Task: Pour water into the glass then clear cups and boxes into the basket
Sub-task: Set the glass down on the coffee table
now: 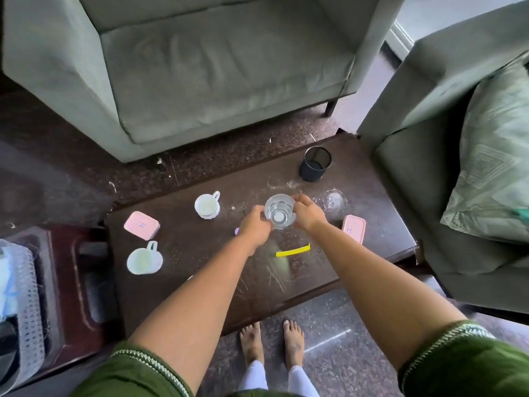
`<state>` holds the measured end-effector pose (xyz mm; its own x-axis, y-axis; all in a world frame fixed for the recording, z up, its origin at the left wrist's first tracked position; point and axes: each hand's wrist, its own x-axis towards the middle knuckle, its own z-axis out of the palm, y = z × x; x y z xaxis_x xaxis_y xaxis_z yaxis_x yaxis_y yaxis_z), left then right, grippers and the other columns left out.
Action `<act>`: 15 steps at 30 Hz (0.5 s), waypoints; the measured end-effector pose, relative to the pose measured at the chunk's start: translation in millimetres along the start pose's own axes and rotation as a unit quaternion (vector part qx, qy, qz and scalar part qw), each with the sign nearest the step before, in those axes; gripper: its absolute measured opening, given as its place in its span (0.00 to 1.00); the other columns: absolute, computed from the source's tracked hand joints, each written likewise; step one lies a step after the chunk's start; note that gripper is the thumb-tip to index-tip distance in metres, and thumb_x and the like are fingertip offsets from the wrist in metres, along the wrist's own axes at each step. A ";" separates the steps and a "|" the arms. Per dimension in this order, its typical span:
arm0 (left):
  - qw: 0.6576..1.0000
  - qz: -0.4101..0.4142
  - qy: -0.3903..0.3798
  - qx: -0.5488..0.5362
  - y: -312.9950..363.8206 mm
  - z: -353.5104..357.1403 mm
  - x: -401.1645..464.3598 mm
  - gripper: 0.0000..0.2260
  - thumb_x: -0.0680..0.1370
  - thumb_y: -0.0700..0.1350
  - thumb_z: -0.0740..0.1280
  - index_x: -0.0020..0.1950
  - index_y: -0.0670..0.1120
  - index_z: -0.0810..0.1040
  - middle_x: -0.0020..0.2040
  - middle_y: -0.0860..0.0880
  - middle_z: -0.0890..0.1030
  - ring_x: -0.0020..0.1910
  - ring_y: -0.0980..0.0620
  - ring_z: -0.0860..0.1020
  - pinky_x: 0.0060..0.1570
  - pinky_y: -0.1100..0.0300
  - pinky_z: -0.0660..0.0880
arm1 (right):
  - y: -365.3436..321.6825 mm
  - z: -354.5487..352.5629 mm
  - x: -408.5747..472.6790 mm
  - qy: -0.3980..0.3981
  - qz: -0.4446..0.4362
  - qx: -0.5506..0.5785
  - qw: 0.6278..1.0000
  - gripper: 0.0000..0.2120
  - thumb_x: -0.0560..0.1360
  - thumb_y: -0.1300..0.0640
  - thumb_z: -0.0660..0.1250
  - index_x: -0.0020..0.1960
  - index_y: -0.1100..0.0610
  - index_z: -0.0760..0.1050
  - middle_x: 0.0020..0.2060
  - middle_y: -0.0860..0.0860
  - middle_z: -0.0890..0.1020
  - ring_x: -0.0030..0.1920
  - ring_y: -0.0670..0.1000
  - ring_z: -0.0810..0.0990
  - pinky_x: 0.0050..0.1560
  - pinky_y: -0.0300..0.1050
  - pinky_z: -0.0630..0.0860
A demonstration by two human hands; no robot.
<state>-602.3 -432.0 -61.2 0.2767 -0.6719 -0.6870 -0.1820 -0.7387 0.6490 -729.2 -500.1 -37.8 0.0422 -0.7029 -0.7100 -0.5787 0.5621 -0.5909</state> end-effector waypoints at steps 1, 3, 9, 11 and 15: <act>1.000 0.003 -0.002 0.006 9.3 -1.4 -8.7 0.16 0.71 0.46 0.63 0.59 0.57 0.72 0.49 0.45 0.82 0.47 0.44 0.81 0.46 0.51 0.78 | 0.6 0.4 4.6 -0.004 -0.003 -0.005 1.000 0.15 0.70 0.53 0.58 0.54 0.44 0.77 0.50 0.53 0.83 0.47 0.56 0.79 0.55 0.53 0.78; 1.000 0.005 -0.001 0.000 9.4 1.2 -5.3 0.17 0.75 0.42 0.63 0.63 0.53 0.70 0.50 0.45 0.82 0.47 0.44 0.80 0.40 0.54 0.75 | 0.8 2.8 15.7 -0.007 -0.002 -0.008 1.000 0.14 0.72 0.54 0.59 0.54 0.43 0.77 0.51 0.53 0.83 0.47 0.55 0.79 0.55 0.52 0.77; 0.999 -0.024 0.004 -0.032 -7.0 13.9 13.2 0.19 0.75 0.37 0.63 0.65 0.49 0.69 0.49 0.46 0.81 0.53 0.44 0.81 0.52 0.51 0.77 | 6.9 10.8 38.3 -0.016 0.003 -0.026 1.000 0.16 0.74 0.53 0.60 0.59 0.44 0.76 0.54 0.51 0.82 0.46 0.53 0.78 0.49 0.47 0.76; 0.999 -0.028 0.004 -0.035 -9.6 15.5 16.5 0.20 0.76 0.37 0.63 0.66 0.50 0.68 0.50 0.45 0.80 0.54 0.44 0.81 0.55 0.49 0.77 | 5.9 12.2 38.7 -0.022 0.001 -0.030 0.999 0.16 0.75 0.54 0.59 0.61 0.44 0.76 0.56 0.52 0.82 0.48 0.54 0.78 0.50 0.47 0.75; 0.999 -0.027 -0.002 -0.037 -10.9 16.2 20.7 0.21 0.76 0.37 0.63 0.67 0.50 0.67 0.54 0.43 0.81 0.50 0.46 0.79 0.47 0.55 0.74 | 4.0 15.8 41.4 -0.026 -0.006 -0.032 0.999 0.20 0.75 0.57 0.56 0.64 0.45 0.74 0.59 0.53 0.80 0.50 0.54 0.77 0.52 0.46 0.74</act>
<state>-609.8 -438.8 -87.7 0.2809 -0.6308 -0.7233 -0.0963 -0.7684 0.6327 -716.9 -520.1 -75.6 0.0905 -0.6844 -0.7235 -0.6288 0.5241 -0.5744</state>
